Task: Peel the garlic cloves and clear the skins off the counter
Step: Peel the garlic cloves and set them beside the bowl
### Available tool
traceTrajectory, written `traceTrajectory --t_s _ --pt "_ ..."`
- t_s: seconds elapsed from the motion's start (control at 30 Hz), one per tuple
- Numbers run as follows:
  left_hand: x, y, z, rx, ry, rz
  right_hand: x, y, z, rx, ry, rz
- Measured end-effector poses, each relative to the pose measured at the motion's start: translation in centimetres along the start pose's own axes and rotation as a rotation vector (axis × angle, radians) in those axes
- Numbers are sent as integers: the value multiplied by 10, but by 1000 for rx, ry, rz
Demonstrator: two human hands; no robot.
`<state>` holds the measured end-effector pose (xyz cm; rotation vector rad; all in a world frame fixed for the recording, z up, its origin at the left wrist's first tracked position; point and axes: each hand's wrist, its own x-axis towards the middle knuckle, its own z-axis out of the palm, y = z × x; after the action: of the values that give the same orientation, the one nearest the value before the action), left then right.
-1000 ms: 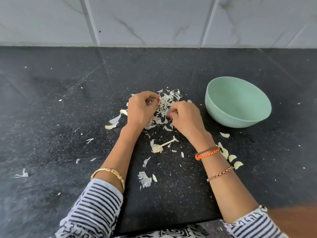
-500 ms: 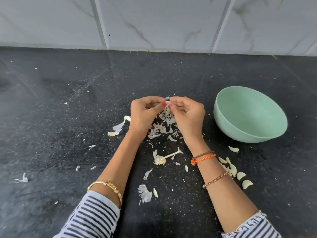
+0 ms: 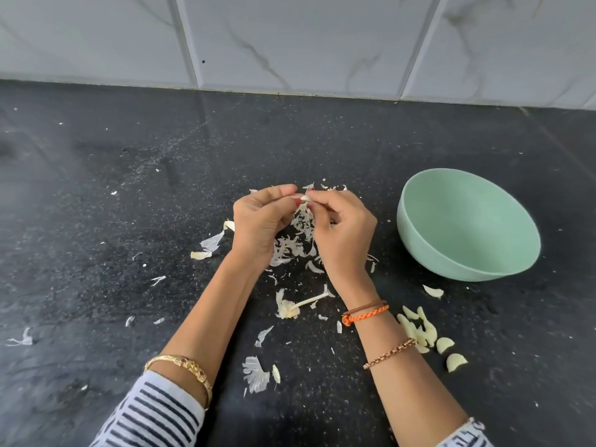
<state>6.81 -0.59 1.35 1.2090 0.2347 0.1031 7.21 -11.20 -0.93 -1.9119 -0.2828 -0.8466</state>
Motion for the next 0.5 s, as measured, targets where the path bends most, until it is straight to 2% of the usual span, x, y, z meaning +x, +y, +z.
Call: traceTrajectory --t_s 0.13,0.27,0.5 --pt "-2 1 1 -34 -37 -12 1 0 -2 32 21 7" --pt "-2 1 -2 35 -65 90 2 0 -3 37 16 -4" --pt "-2 3 -3 8 -33 128 -1 -1 1 44 6 -33"
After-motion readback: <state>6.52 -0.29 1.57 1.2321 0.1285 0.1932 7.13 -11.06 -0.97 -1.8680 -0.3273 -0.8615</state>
